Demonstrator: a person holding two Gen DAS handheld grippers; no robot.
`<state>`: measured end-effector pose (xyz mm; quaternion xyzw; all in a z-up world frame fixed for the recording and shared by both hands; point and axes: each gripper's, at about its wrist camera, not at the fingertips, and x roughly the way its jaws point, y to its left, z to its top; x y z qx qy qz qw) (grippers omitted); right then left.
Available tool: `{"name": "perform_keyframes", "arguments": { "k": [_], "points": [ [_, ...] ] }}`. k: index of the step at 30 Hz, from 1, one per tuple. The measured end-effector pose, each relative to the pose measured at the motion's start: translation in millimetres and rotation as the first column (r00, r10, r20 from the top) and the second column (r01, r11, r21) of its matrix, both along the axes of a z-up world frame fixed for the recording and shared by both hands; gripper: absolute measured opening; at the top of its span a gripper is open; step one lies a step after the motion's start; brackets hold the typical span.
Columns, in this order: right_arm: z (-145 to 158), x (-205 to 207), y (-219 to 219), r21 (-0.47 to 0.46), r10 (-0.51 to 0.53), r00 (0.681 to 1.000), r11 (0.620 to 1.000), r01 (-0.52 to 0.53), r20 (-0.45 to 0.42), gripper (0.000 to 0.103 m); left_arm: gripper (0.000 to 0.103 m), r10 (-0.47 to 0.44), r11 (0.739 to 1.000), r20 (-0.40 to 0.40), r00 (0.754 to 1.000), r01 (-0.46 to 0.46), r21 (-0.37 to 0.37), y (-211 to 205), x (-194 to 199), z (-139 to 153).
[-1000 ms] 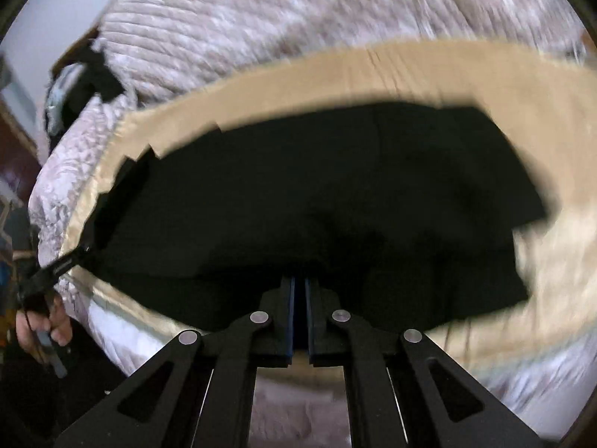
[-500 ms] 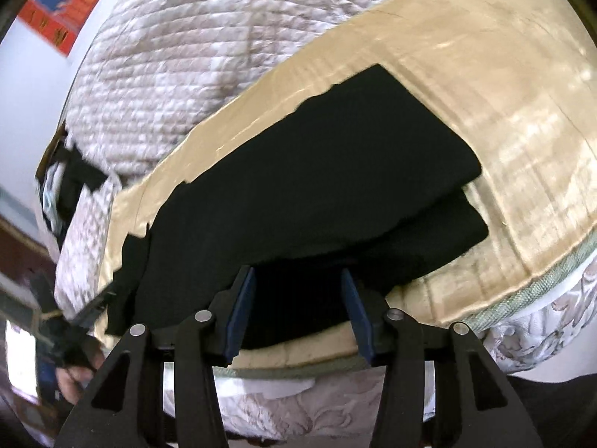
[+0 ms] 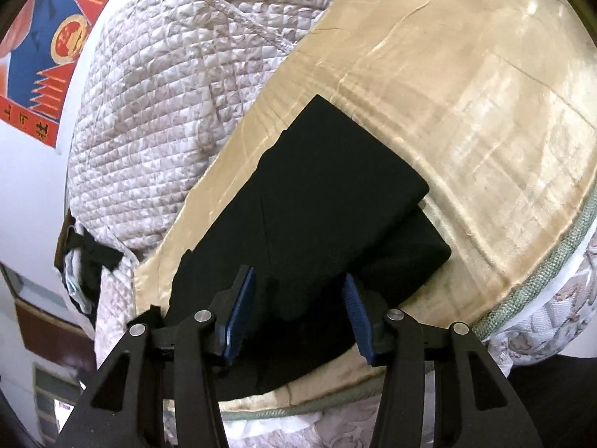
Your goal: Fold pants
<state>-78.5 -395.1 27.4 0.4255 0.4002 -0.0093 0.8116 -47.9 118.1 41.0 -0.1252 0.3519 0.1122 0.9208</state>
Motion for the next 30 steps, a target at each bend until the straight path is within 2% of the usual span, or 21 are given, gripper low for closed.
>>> {"name": "perform_keyframes", "arguments": {
  "k": [2,4,6,7,9,11,13,16,19,21,23,25,28,29,30],
  "points": [
    [0.3,0.7,0.2,-0.001,-0.006,1.0,1.0,0.006,0.009,0.051,0.006,0.058,0.997,-0.01,0.998,-0.058,-0.047,18.0,-13.7,-6.1],
    [0.9,1.0,0.5,0.004,-0.01,1.0,1.0,0.009,0.018,0.054,0.007,0.085,0.984,-0.052,0.995,-0.092,-0.152,32.0,-16.1,-16.9],
    [1.3,1.7,0.8,0.012,-0.015,1.0,1.0,0.014,0.026,0.056,0.015,0.073,0.967,-0.076,0.994,-0.09,-0.241,39.6,-13.4,-27.0],
    [1.1,1.1,0.5,0.019,-0.02,0.999,1.0,0.02,0.029,0.056,0.018,0.075,0.962,-0.068,0.995,-0.09,-0.259,40.5,-13.6,-27.8],
    [0.3,-0.7,-1.5,0.033,-0.027,0.999,0.999,0.026,0.033,0.056,0.032,0.067,0.957,-0.043,0.997,-0.076,-0.281,37.7,-16.9,-24.9],
    [-0.7,-2.8,-4.1,0.051,-0.038,0.999,0.998,0.036,0.037,0.056,0.054,0.052,0.944,-0.013,0.999,-0.054,-0.325,35.4,-20.0,-23.2],
    [-1.3,-3.8,-5.8,0.064,-0.043,0.998,0.997,0.04,0.041,0.056,0.062,0.046,0.925,0.002,0.999,-0.042,-0.377,37.6,-18.0,-24.1],
    [-2.1,-2.7,-6.3,0.063,-0.048,0.998,0.997,0.045,0.039,0.056,0.062,0.057,0.923,-0.003,0.998,-0.054,-0.38,38.5,-10.5,-23.7],
    [-0.9,-1.7,-5.7,0.053,-0.046,0.998,0.998,0.043,0.041,0.056,0.061,0.058,0.938,-0.008,0.998,-0.057,-0.343,34.9,0.1,-22.6],
    [-0.6,-1.6,-5.8,0.059,-0.051,0.998,0.997,0.048,0.042,0.056,0.05,0.075,0.943,-0.018,0.997,-0.077,-0.325,36.1,7.7,-22.9],
    [0.5,-1.1,-6.2,0.06,-0.062,0.997,0.996,0.059,0.044,0.056,0.023,0.105,0.947,-0.035,0.994,-0.111,-0.301,39.5,11.0,-23.8],
    [2.3,-0.1,-8.5,0.049,-0.08,0.996,0.996,0.078,0.046,0.056,0.011,0.131,0.941,-0.056,0.99,-0.142,-0.308,45.4,14.0,-27.4],
    [1.7,2.6,-10.3,0.032,-0.094,0.995,0.995,0.093,0.045,0.056,0.006,0.133,0.935,-0.064,0.989,-0.147,-0.321,47.7,17.3,-28.7],
    [1.0,4.3,-10.8,0.025,-0.101,0.994,0.995,0.1,0.04,0.054,0.005,0.128,0.942,-0.065,0.99,-0.142,-0.303,45.1,19.1,-27.8],
    [0.6,5.6,-11.0,0.013,-0.104,0.994,0.995,0.104,0.035,0.048,0.005,0.126,0.948,-0.069,0.99,-0.141,-0.286,43.1,19.9,-27.2]
  ]
}}
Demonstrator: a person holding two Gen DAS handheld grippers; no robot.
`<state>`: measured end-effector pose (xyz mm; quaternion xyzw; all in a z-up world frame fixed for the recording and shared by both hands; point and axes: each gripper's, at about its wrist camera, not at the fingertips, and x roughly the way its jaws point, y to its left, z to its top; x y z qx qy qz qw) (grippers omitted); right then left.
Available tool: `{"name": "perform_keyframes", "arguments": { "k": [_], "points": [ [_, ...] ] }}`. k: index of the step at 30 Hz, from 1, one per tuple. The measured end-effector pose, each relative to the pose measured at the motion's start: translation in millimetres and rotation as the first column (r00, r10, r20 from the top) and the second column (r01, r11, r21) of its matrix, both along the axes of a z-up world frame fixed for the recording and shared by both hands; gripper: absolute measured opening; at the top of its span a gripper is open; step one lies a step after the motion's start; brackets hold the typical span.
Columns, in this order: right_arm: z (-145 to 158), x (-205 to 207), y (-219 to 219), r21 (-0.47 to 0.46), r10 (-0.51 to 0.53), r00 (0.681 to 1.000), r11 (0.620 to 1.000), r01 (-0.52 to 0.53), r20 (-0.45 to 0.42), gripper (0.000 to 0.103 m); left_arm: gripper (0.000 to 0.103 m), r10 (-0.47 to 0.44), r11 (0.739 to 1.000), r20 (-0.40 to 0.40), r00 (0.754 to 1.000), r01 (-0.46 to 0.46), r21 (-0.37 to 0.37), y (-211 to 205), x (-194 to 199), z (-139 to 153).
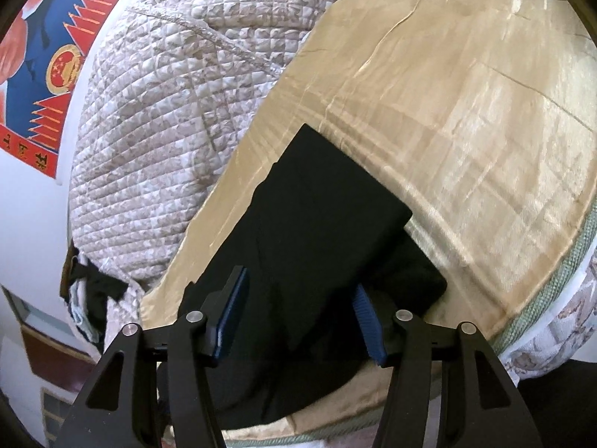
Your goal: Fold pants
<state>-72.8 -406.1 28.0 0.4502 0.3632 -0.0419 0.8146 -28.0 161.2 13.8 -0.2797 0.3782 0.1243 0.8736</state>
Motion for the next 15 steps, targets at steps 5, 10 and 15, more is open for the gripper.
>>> {"name": "perform_keyframes", "arguments": {
  "k": [5,10,15],
  "points": [
    [-7.6,4.3,-7.3,-0.026,-0.016,0.999,1.0,0.014,-0.051,0.01,0.004,0.044,0.997,0.029,0.999,-0.045,0.057,1.8,-16.7,21.7],
    [13.8,-12.8,0.1,-0.054,0.013,1.0,0.998,-0.013,-0.002,0.009,0.004,0.055,0.988,0.047,0.997,-0.061,0.142,6.3,-36.8,36.7],
    [-8.0,-14.2,1.0,-0.048,0.011,0.997,0.999,-0.015,-0.077,0.008,0.004,0.075,0.991,-0.047,0.996,-0.069,0.114,11.5,-33.4,11.5]
  ]
}}
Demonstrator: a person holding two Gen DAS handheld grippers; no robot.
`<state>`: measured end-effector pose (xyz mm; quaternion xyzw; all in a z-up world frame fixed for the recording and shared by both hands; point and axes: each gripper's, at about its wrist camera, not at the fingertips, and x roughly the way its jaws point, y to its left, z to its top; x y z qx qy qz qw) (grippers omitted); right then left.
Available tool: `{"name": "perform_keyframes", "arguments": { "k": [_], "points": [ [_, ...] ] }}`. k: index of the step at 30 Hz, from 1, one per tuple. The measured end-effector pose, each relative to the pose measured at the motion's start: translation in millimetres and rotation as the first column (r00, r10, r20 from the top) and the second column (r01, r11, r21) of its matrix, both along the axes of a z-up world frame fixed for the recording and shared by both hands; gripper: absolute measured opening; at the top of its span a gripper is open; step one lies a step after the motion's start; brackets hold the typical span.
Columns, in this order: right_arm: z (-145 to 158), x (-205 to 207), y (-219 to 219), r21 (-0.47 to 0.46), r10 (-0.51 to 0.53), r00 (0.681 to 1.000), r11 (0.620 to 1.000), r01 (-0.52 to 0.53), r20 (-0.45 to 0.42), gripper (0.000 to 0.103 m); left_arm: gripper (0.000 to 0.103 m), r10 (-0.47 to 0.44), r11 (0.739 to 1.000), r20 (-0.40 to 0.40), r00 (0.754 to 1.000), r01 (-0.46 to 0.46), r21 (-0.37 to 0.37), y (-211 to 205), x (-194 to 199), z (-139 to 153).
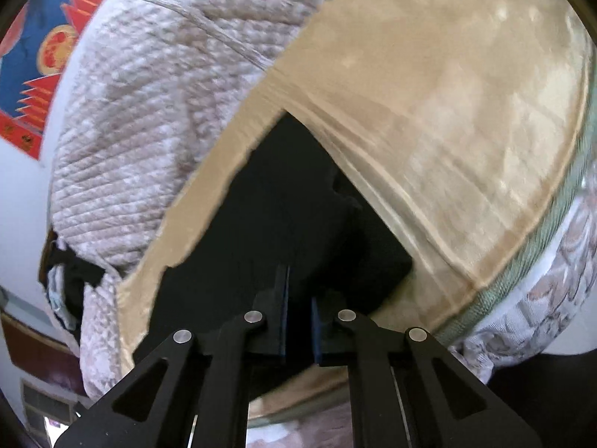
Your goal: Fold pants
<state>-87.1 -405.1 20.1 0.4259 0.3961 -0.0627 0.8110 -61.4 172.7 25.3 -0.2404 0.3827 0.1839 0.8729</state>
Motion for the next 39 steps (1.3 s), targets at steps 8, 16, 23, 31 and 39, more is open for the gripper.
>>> {"name": "perform_keyframes", "arguments": {
  "k": [8,16,23,31,39],
  "points": [
    [27.5,-7.3,5.7,-0.046,0.026,0.998,0.999,-0.023,0.065,0.008,0.004,-0.01,0.997,0.035,0.999,0.008,0.074,-5.8,-2.9,16.9],
    [10.9,-9.1,2.6,-0.031,0.001,1.0,1.0,-0.001,-0.01,0.008,0.004,-0.006,0.998,-0.039,0.999,0.009,0.068,-4.8,3.2,3.5],
    [24.0,-19.4,1.8,-0.11,-0.044,0.998,0.993,0.04,-0.04,0.021,0.006,0.014,0.993,-0.027,1.0,-0.011,0.118,-9.3,-6.5,19.5],
    [67.5,-12.6,12.2,-0.356,0.038,0.997,0.934,-0.01,0.072,0.022,0.006,-0.017,0.986,0.065,0.998,0.006,0.164,-18.5,-4.2,51.0],
    [19.0,30.0,26.8,-0.343,0.191,0.978,0.916,-0.207,-0.079,0.023,0.012,-0.165,0.979,-0.144,0.976,0.18,0.097,-38.5,32.7,0.8]
  ]
}}
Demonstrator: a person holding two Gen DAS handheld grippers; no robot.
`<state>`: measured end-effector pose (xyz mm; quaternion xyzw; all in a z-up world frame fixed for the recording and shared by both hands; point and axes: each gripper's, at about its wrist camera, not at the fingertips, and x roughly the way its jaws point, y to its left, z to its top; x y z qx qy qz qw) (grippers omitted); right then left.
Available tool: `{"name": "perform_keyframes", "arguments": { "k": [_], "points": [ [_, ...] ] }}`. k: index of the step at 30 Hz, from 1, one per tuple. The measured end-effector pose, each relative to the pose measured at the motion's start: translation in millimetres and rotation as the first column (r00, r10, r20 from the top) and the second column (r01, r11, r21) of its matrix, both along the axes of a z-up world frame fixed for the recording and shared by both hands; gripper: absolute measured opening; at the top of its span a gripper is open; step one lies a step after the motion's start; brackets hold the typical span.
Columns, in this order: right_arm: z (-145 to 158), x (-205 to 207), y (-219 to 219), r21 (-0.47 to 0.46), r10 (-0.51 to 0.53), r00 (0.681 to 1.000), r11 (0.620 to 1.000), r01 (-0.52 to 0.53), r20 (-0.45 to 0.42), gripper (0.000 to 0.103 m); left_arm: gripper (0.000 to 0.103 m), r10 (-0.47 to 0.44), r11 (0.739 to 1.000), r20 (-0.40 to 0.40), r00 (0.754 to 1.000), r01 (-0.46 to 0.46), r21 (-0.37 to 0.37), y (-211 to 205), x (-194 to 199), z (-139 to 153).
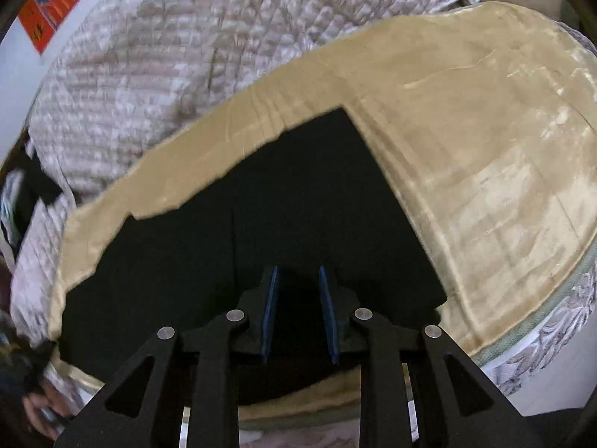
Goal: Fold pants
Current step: 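Open both grippers and smooth the folded pants flat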
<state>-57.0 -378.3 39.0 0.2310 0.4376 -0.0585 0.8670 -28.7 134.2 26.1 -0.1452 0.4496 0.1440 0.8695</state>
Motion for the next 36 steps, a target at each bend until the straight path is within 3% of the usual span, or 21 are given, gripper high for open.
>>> {"name": "perform_keyframes", "arguments": {
  "k": [2,5,6,8,11,13,15,16,18,23,25,27,32,36],
  "points": [
    [12.5,1.3,-2.0,-0.06,-0.013,1.0,0.998,0.015,0.024,0.023,0.012,-0.003,0.999,0.006,1.0,0.003,0.034,-4.9,3.1,9.1],
    [23.9,25.5,4.9,-0.087,0.051,0.998,0.995,-0.048,0.037,0.023,0.013,-0.075,0.997,0.056,0.996,0.074,0.027,-18.2,16.0,21.7],
    [25.6,31.2,8.5,-0.091,0.074,0.997,0.993,-0.07,0.036,0.023,0.015,-0.11,0.993,0.073,0.991,0.108,0.037,-25.9,22.2,25.6],
    [27.7,54.6,21.1,-0.107,0.156,0.987,0.982,-0.153,0.028,0.027,0.032,-0.198,0.98,0.108,0.974,0.195,0.038,-42.4,37.8,32.8],
    [22.6,84.9,33.4,-0.145,0.214,0.977,0.966,-0.212,-0.001,0.039,0.035,-0.273,0.962,0.115,0.955,0.268,0.06,-56.3,62.9,27.8],
    [17.5,98.4,31.4,-0.186,0.208,0.978,0.96,-0.207,-0.014,0.039,0.035,-0.275,0.958,0.067,0.959,0.268,0.098,-53.9,78.5,12.0],
    [6.2,109.9,24.7,-0.232,0.191,0.979,0.952,-0.201,-0.068,0.039,0.034,-0.217,0.972,-0.025,0.976,0.218,0.088,-39.5,90.3,-11.4],
    [3.7,112.1,19.7,-0.235,0.173,0.982,0.954,-0.187,-0.081,0.038,0.034,-0.209,0.976,-0.012,0.978,0.209,0.067,-31.7,90.2,-15.7],
    [-3.5,110.9,4.9,-0.153,0.147,0.986,0.976,-0.158,-0.082,0.036,0.034,-0.188,0.98,0.02,0.982,0.187,0.064,-22.5,86.9,-8.1],
    [21.9,94.0,14.4,-0.252,0.14,0.99,0.959,-0.134,0.009,0.038,0.037,-0.08,0.991,0.045,0.996,0.074,0.112,4.9,79.4,-2.9],
    [15.4,96.7,12.2,-0.253,0.121,0.992,0.96,-0.124,-0.027,0.038,0.037,-0.062,0.992,0.026,0.998,0.059,0.107,7.8,80.4,-9.4],
    [3.8,101.6,5.4,-0.221,0.093,0.993,0.969,-0.107,-0.071,0.038,0.037,-0.07,0.988,0.029,0.997,0.065,0.141,1.3,80.4,-7.0],
    [14.0,92.3,9.0,-0.228,0.092,0.996,0.969,-0.094,-0.023,0.038,0.037,-0.127,0.982,0.058,0.99,0.117,0.147,-20.5,70.0,4.1],
    [16.8,78.8,32.7,-0.22,0.17,0.985,0.961,-0.166,0.001,0.038,0.038,-0.176,0.975,0.078,0.981,0.163,0.152,-35.4,57.9,11.3]
  ]
}}
